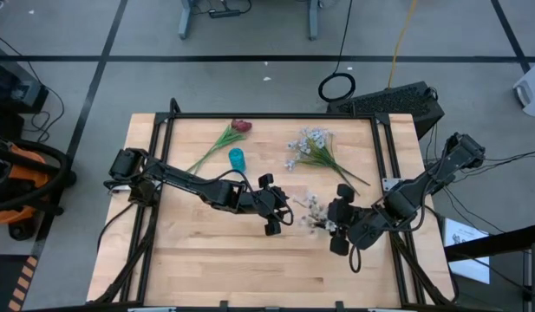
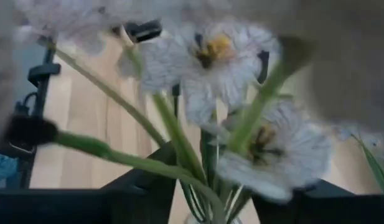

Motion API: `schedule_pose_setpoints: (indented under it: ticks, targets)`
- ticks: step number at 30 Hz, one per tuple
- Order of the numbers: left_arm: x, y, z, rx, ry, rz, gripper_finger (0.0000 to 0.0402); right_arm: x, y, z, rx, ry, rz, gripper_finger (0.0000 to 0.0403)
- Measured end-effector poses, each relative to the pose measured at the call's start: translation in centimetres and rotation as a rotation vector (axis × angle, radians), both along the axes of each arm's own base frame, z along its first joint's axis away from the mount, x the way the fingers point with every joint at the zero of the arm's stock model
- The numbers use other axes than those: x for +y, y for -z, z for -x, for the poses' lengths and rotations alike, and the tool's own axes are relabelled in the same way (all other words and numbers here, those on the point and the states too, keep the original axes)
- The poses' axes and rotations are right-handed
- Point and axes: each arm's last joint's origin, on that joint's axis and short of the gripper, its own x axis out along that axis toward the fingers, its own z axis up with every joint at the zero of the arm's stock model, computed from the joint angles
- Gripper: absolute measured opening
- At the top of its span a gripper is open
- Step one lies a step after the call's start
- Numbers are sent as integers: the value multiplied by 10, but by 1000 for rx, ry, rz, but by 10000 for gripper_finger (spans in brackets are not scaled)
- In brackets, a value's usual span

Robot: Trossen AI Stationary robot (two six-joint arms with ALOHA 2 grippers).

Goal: Sort flowers into vase by color
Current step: Put the white flowers into the transparent vase

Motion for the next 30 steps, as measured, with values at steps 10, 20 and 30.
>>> schedule_pose_setpoints:
  ticks: [10, 20, 30]
  targets:
    - [0, 0, 0, 4, 6, 3, 192, -5, -5, 11, 57, -32, -73, 250]
    - [-1, 3, 2, 34, 14, 1, 192, -14, -18, 43, 156, -131, -190, 285]
    - [-7, 1, 2, 17, 15, 24, 192, -54, -13, 84, 231, 316, 91, 275]
